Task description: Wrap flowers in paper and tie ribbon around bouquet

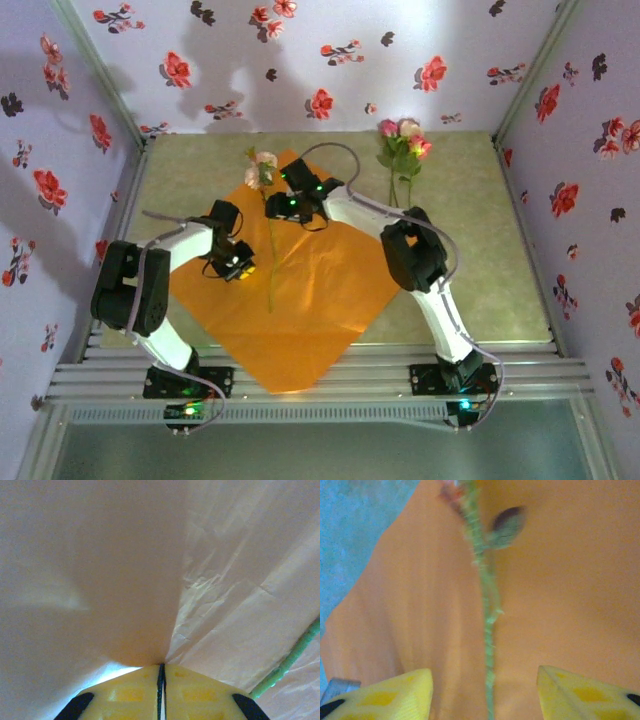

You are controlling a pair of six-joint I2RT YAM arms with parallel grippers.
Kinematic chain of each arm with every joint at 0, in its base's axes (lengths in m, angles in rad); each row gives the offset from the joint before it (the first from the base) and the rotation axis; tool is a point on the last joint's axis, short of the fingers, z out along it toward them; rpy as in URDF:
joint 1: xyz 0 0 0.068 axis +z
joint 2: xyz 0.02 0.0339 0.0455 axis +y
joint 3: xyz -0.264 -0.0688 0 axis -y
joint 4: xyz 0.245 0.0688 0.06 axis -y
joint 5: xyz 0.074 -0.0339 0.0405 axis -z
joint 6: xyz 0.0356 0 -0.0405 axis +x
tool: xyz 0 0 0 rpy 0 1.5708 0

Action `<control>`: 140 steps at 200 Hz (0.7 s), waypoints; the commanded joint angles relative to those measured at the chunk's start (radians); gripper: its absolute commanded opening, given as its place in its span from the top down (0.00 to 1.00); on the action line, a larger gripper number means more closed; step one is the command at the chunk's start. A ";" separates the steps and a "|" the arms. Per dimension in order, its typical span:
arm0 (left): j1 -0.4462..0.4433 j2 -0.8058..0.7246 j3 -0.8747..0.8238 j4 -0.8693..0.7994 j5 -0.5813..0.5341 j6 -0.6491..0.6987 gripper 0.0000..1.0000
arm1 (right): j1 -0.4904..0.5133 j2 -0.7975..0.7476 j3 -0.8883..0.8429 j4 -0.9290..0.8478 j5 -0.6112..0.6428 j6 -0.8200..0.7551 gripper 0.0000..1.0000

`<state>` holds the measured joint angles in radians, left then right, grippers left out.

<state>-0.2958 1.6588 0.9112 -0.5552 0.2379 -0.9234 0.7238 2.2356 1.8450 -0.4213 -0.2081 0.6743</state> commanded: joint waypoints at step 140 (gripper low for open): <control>-0.058 0.132 0.144 -0.016 -0.018 0.023 0.89 | -0.582 0.028 0.036 -0.399 0.266 -0.432 0.51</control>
<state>-0.3473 1.7790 1.0721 -0.5755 0.2279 -0.9157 0.1368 2.2284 1.8267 -0.7532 0.0357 0.2687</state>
